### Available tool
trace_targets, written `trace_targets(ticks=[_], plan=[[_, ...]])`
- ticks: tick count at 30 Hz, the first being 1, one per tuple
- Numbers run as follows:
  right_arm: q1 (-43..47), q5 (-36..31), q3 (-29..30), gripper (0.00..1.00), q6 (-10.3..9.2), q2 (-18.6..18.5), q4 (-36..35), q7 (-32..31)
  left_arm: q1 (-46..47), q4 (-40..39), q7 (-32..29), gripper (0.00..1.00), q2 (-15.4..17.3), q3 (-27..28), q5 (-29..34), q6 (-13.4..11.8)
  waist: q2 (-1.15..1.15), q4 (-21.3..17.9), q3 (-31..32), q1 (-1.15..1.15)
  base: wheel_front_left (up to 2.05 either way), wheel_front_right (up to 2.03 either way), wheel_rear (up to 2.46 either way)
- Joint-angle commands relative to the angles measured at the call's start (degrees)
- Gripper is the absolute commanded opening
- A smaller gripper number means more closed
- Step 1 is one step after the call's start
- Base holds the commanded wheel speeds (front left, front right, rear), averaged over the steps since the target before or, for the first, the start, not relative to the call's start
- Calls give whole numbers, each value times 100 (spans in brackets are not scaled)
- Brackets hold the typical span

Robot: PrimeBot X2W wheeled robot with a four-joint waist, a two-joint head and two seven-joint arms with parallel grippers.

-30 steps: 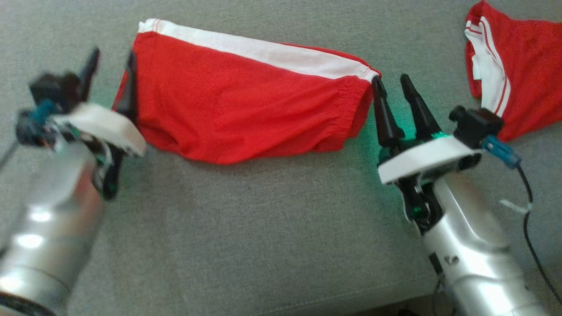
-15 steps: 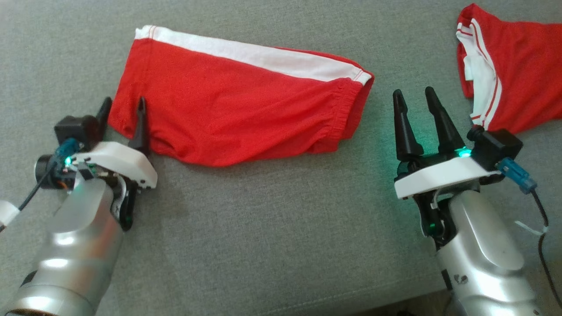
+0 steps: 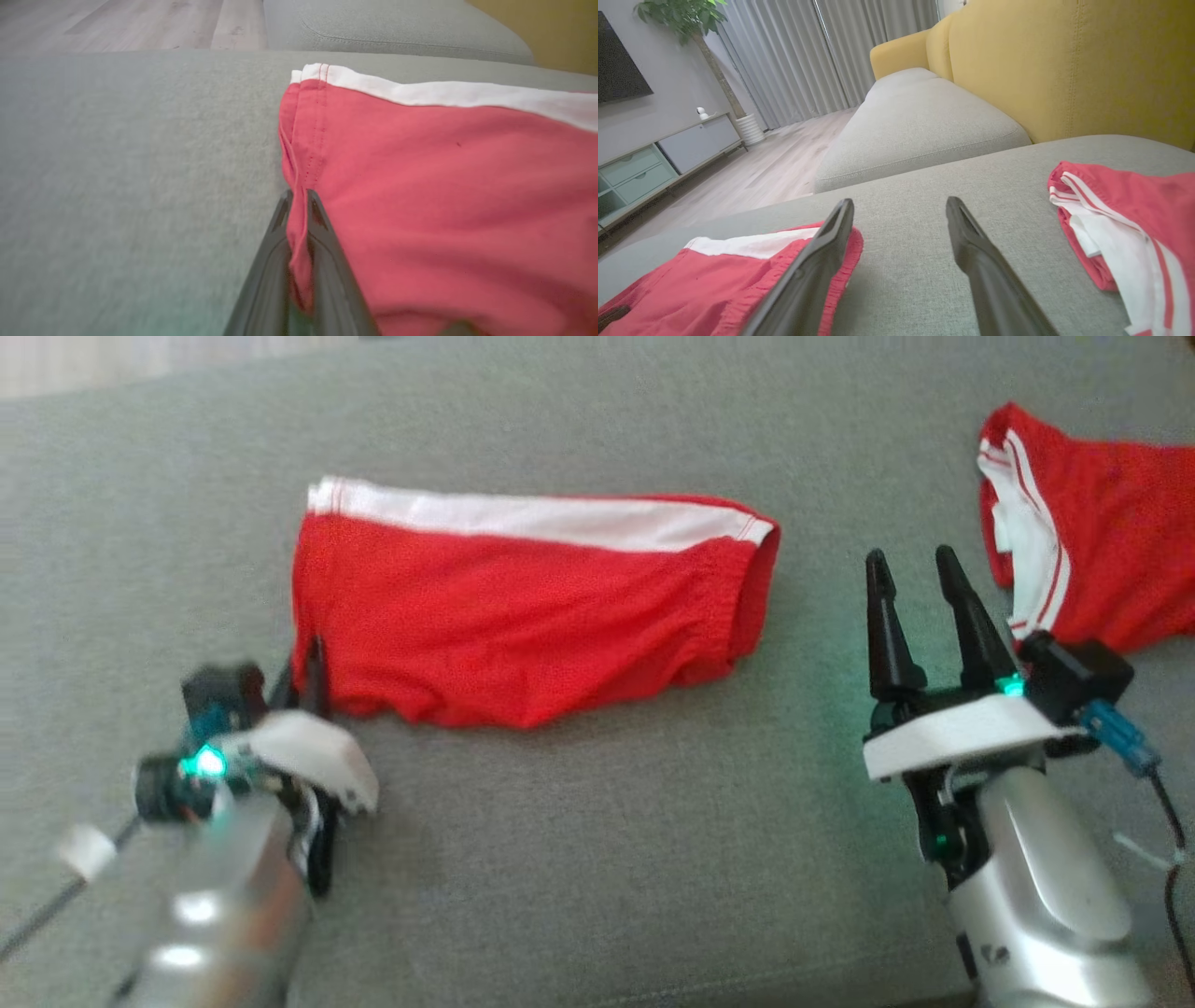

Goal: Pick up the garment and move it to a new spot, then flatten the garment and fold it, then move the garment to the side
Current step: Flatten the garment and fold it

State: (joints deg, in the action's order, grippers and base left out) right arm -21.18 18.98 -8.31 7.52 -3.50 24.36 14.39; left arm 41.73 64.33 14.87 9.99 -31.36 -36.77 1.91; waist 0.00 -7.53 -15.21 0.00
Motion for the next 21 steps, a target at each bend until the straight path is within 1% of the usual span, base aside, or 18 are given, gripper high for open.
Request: trace_targets(ticks=[1, 5, 11, 12, 13, 14, 17, 21], plan=[[123, -69, -53, 100, -3, 62, -157, 61, -318, -231, 10, 0, 160, 285, 8, -130, 0, 196, 248, 0, 0, 0, 0], [329, -125, 12, 100, -3, 62, -82, 61, -1017, -890, 11, 0, 38, 673, 137, -333, 0, 426, 523, 0, 0, 0, 0], [481, -130, -57, 100, -3, 62, 18, 61, -1738, -1588, 12, 0, -192, 1162, 434, -512, 0, 682, 698, 0, 0, 0, 0], [484, -121, -141, 100, -3, 62, 21, 61, -1883, -1807, 12, 42, -256, 1286, 608, -568, 0, 767, 697, 0, 0, 0, 0], [466, -113, -200, 100, -3, 62, 19, 61, -1947, -1901, 12, 95, -284, 1345, 704, -591, 0, 813, 696, 0, 0, 0, 0], [438, -105, -272, 100, -3, 62, 10, 61, -2002, -2009, 12, 100, -314, 1403, 809, -614, 0, 861, 692, 0, 0, 0, 0], [267, -84, -509, 100, -3, 62, -20, 61, -2174, -2370, 12, 100, -419, 1600, 1112, -660, 0, 1025, 662, 0, 0, 0, 0], [-67, -171, -809, 100, -3, 62, 175, 61, -2436, -2674, 12, 100, -569, 1784, 1384, -567, 0, 1252, 638, 0, 0, 0, 0]])
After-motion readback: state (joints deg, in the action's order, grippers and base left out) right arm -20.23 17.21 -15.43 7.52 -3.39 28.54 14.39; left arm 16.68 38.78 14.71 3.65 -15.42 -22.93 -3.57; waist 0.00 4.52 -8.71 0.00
